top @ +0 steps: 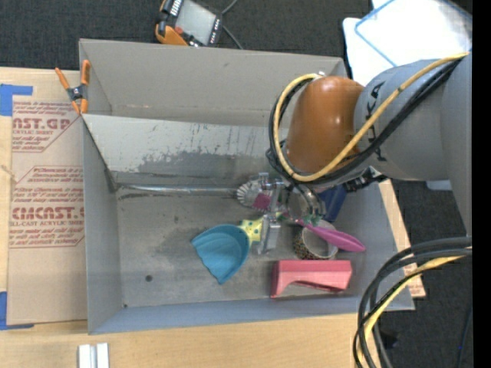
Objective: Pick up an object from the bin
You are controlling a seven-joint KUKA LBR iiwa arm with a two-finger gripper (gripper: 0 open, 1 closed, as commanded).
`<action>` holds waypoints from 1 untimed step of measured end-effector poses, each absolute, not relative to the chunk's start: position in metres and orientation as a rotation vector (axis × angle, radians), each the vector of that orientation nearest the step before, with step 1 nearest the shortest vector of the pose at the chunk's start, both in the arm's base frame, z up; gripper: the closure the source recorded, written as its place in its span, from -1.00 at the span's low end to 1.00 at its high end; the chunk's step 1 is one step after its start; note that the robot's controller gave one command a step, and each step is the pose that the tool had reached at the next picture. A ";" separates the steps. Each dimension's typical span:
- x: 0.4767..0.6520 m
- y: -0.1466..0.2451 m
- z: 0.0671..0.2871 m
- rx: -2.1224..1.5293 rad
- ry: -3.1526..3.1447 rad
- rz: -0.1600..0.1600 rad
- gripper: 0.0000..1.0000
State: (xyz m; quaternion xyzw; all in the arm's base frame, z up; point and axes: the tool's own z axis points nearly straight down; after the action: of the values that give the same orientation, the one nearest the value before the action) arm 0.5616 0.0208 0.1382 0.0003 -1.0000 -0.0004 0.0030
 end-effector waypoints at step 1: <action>0.563 0.021 0.143 0.001 -3.143 -0.002 -1.00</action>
Offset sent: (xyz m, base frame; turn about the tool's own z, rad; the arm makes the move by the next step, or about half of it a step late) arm 0.0090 -0.0141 -0.0682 -0.1119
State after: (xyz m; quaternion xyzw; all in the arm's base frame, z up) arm 0.5633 0.0208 0.1429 0.0005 -1.0000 -0.0005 -0.0009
